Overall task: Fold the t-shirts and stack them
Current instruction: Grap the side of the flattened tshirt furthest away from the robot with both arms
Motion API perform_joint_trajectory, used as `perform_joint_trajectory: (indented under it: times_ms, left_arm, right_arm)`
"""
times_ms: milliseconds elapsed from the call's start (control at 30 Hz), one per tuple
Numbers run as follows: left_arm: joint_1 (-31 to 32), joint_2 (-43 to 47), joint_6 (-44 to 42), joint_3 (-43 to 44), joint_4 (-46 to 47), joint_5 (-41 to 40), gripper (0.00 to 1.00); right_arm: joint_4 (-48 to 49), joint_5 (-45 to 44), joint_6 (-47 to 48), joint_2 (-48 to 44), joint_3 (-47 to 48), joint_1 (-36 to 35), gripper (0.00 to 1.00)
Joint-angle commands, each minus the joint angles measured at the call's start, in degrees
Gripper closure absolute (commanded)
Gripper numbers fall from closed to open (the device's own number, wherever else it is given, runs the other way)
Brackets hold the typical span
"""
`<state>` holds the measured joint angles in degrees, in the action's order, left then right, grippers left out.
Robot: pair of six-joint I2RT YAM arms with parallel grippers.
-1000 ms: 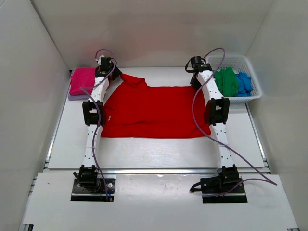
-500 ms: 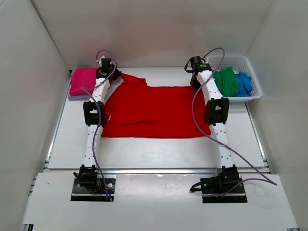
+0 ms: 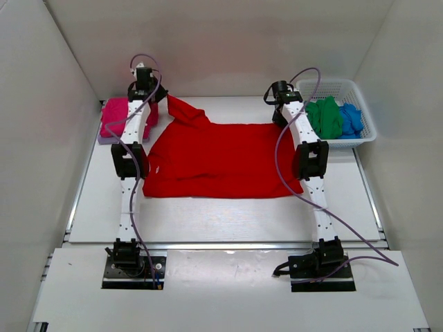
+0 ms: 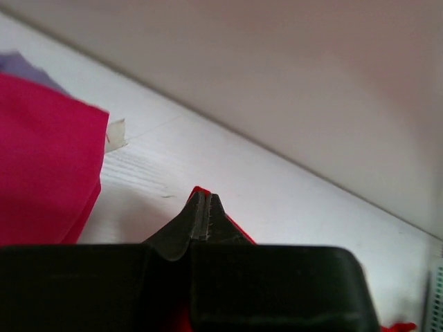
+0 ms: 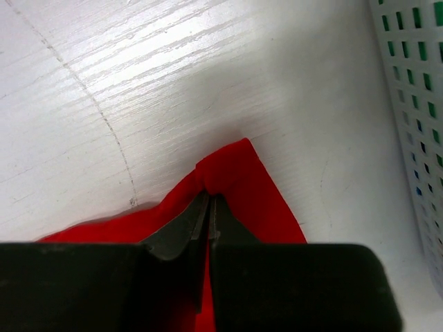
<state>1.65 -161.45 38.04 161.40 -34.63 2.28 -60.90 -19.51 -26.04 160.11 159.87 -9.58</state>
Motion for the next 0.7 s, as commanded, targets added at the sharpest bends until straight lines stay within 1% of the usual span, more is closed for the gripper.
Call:
perform_joint_trajectory:
  times_ms: [0, 133, 267, 433, 567, 667]
  left_arm:
    - [-0.86, 10.09, -2.53, 1.37, -2.18, -0.27, 1.0]
    - [-0.68, 12.99, -3.5, 1.28, -4.82, 1.32, 1.0]
    - [-0.24, 16.77, -5.08, 1.37, -8.07, 0.53, 1.0]
    - [-0.24, 21.16, -7.36, 1.28, -12.12, 1.58, 1.0]
    - [0.28, 22.66, -9.56, 1.37, -18.78, 2.02, 1.0]
    - [0.81, 23.45, -11.06, 1.28, -23.72, -0.08, 1.0]
  right_arm:
    - [1.4, -0.88, 0.9, -2.61, 1.85, -0.52, 1.0]
    - [0.88, -0.71, 1.6, -4.01, 1.76, -1.31, 1.0]
    - [0.79, -0.44, 2.14, -5.51, 1.67, -2.11, 1.0]
    - [0.7, -0.88, 1.79, -7.36, 1.76, -2.55, 1.0]
    - [-1.05, -0.88, 1.87, -8.06, 1.67, -2.98, 1.0]
    - [-0.89, -1.67, 3.45, -9.29, 1.67, -3.6, 1.0]
